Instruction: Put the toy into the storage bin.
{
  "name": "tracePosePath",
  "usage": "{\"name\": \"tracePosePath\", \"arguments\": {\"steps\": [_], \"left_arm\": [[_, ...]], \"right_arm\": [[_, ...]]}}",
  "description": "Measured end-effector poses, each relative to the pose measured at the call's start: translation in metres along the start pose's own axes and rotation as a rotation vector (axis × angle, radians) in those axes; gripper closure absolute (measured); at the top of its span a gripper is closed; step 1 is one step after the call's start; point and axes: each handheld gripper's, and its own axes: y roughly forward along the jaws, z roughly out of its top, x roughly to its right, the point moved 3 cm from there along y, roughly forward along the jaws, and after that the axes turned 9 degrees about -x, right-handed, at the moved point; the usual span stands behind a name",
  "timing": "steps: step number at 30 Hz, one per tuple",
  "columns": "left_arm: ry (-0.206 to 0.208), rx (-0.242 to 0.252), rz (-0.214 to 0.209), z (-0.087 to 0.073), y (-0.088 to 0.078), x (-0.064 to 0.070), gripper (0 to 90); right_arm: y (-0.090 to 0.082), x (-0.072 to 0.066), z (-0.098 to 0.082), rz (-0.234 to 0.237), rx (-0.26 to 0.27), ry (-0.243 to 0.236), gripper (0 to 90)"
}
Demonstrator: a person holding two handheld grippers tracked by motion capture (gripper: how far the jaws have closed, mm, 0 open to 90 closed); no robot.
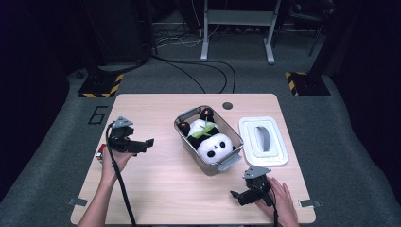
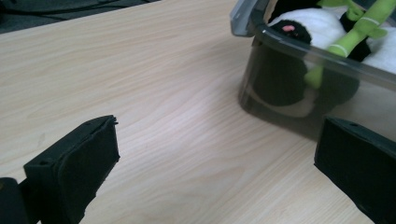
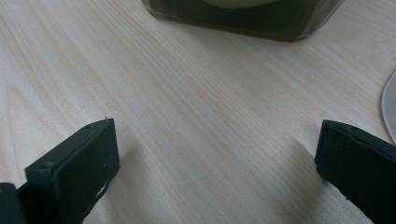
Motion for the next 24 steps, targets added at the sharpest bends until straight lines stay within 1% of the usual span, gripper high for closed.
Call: {"name": "tracePosePath", "arguments": {"steps": [1,2,5,8,10,11,13,15,16,20,23,24], "left_arm": [[-0.002,0.009,0.013,-0.002,-0.001,-0.002,0.0],[-0.006,0.003,0.017,-0.004,-0.002,-0.004,0.0],[-0.019,0.009,0.027,-0.01,-0.005,-0.01,0.0],[-0.021,-0.004,0.048,-0.015,-0.007,-0.017,0.0],[-0.035,0.006,0.061,-0.018,-0.007,-0.021,0.0],[-0.042,0.001,0.063,-0.02,-0.008,-0.023,0.0],[-0.065,0.013,0.061,-0.024,-0.009,-0.028,0.0],[-0.078,0.019,0.087,-0.029,-0.01,-0.035,0.0],[-0.089,0.025,0.088,-0.032,-0.011,-0.038,0.0],[-0.129,0.036,0.117,-0.043,-0.012,-0.054,0.0],[-0.147,0.02,0.127,-0.051,-0.012,-0.064,0.0],[-0.152,0.023,0.136,-0.054,-0.011,-0.068,0.0]], "right_arm": [[0.0,0.0,0.0,0.0,0.0,0.0,0.0],[0.0,0.0,0.0,0.0,0.0,0.0,0.0],[0.0,0.0,0.0,0.0,0.0,0.0,0.0],[0.0,0.0,0.0,0.0,0.0,0.0,0.0],[0.0,0.0,0.0,0.0,0.0,0.0,0.0],[0.0,0.0,0.0,0.0,0.0,0.0,0.0],[0.0,0.0,0.0,0.0,0.0,0.0,0.0],[0.0,0.0,0.0,0.0,0.0,0.0,0.0],[0.0,0.0,0.0,0.0,0.0,0.0,0.0],[0.0,0.0,0.0,0.0,0.0,0.0,0.0],[0.0,0.0,0.0,0.0,0.0,0.0,0.0],[0.0,0.0,0.0,0.0,0.0,0.0,0.0]]}}
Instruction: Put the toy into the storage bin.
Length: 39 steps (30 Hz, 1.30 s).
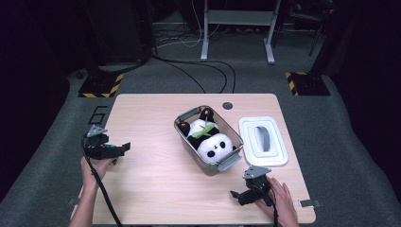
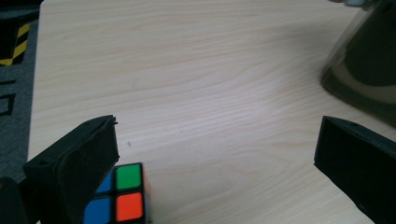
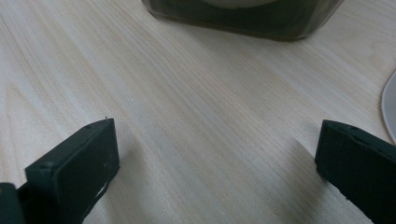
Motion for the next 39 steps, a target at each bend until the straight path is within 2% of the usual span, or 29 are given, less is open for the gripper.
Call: {"name": "tracePosePath", "arguments": {"steps": [9,10,11,16,22,26,32,35,38,39], "left_arm": [[-0.052,-0.014,0.064,-0.016,0.008,-0.026,0.0],[-0.046,-0.015,0.077,-0.018,0.01,-0.029,0.0],[-0.047,-0.027,0.081,-0.019,0.011,-0.031,0.0],[-0.08,-0.029,0.097,-0.024,0.016,-0.04,0.0],[-0.074,-0.065,0.136,-0.031,0.025,-0.046,0.0],[-0.097,-0.078,0.123,-0.035,0.03,-0.049,0.0],[-0.116,-0.098,0.127,-0.037,0.035,-0.053,0.7],[-0.129,-0.092,0.112,-0.039,0.036,-0.054,5.4],[-0.118,-0.103,0.107,-0.042,0.038,-0.053,16.2],[-0.113,-0.11,0.116,-0.043,0.039,-0.053,17.1]], "right_arm": [[0.0,0.0,0.0,0.0,0.0,0.0,0.0],[0.0,0.0,0.0,0.0,0.0,0.0,0.0],[0.0,0.0,0.0,0.0,0.0,0.0,0.0],[0.0,0.0,0.0,0.0,0.0,0.0,0.0],[0.0,0.0,0.0,0.0,0.0,0.0,0.0],[0.0,0.0,0.0,0.0,0.0,0.0,0.0],[0.0,0.0,0.0,0.0,0.0,0.0,0.0],[0.0,0.0,0.0,0.0,0.0,0.0,0.0],[0.0,0.0,0.0,0.0,0.0,0.0,0.0],[0.0,0.0,0.0,0.0,0.0,0.0,0.0]]}}
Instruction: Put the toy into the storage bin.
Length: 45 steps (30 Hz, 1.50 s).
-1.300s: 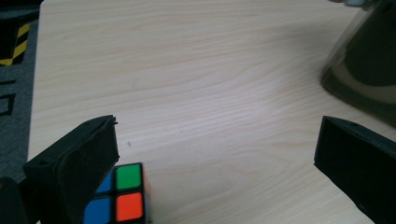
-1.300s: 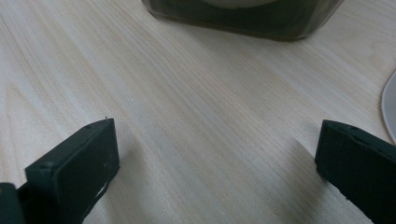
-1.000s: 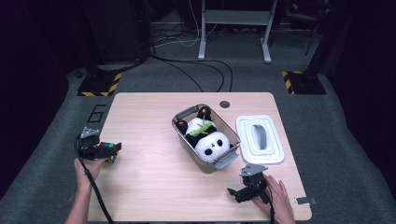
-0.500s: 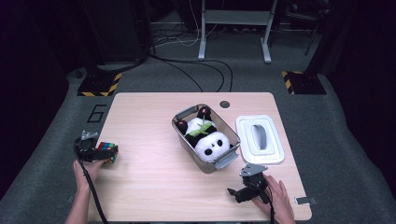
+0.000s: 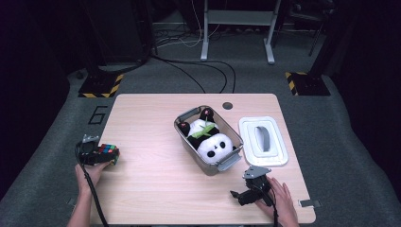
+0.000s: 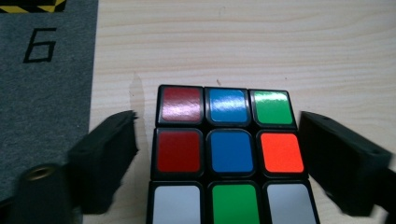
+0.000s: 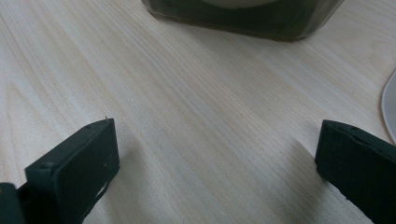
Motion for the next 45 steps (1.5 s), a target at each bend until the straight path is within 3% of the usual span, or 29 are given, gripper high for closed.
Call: {"name": "tracePosePath", "arguments": {"steps": [1,3,8,14,21,26,35,39,45], "left_arm": [[0.004,0.002,-0.002,-0.001,0.0,0.001,17.1],[0.014,-0.008,0.003,-0.002,0.002,0.001,30.8],[0.05,-0.014,0.027,-0.002,0.001,0.004,33.1],[0.041,0.003,-0.008,-0.002,-0.001,0.007,33.6],[0.09,0.016,-0.008,0.004,-0.009,0.02,33.6],[0.09,0.017,-0.03,0.007,-0.012,0.026,33.7],[0.142,0.019,-0.054,0.015,-0.021,0.045,33.6],[0.188,0.006,-0.047,0.018,-0.024,0.054,33.7],[0.211,0.009,-0.062,0.023,-0.027,0.066,33.6]], "right_arm": [[0.0,0.0,0.0,0.0,0.0,0.0,0.0],[0.0,0.0,0.0,0.0,0.0,0.0,0.0],[0.0,0.0,0.0,0.0,0.0,0.0,0.0],[0.0,0.0,0.0,0.0,0.001,0.002,0.0],[0.0,0.0,0.0,-0.001,0.001,0.002,0.0],[0.0,0.0,0.0,-0.001,0.001,0.002,0.0],[0.0,0.0,0.0,0.0,0.0,0.0,0.0],[0.0,0.0,0.0,0.0,0.0,0.0,0.0],[0.0,0.0,0.0,0.0,0.0,0.0,0.0]]}}
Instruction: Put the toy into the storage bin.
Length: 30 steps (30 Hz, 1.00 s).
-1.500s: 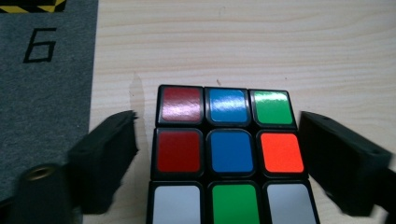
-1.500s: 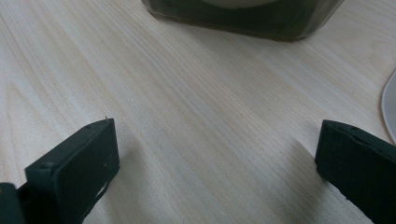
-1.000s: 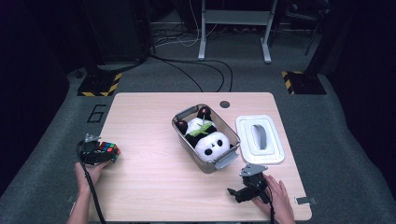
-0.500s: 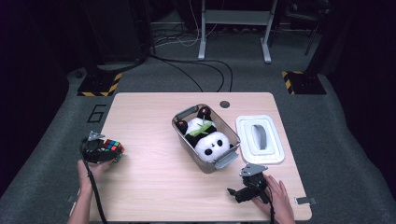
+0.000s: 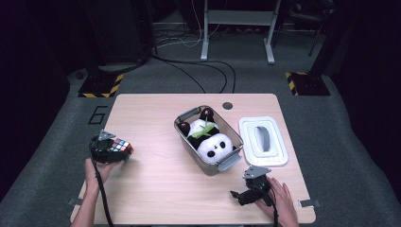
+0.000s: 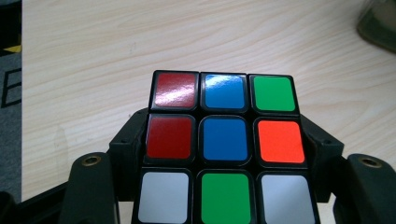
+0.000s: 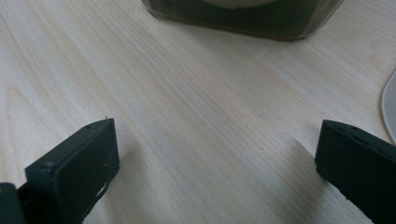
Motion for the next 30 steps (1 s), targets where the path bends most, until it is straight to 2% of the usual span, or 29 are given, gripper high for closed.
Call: {"name": "tracePosePath", "arguments": {"steps": [8,9,18,30], "left_arm": [[0.037,0.019,-0.006,0.012,-0.009,0.013,33.6],[0.041,0.007,-0.013,0.013,-0.011,0.014,33.6],[0.087,0.018,-0.023,0.027,-0.019,0.027,33.6],[0.117,0.056,-0.054,0.049,-0.033,0.043,33.6]], "right_arm": [[0.0,0.0,0.0,0.0,0.0,0.0,0.0],[0.0,0.0,0.0,0.0,0.0,0.0,0.0],[0.0,0.0,0.0,0.0,0.0,0.0,0.0],[0.0,0.0,0.0,0.001,0.0,0.0,0.0]]}}
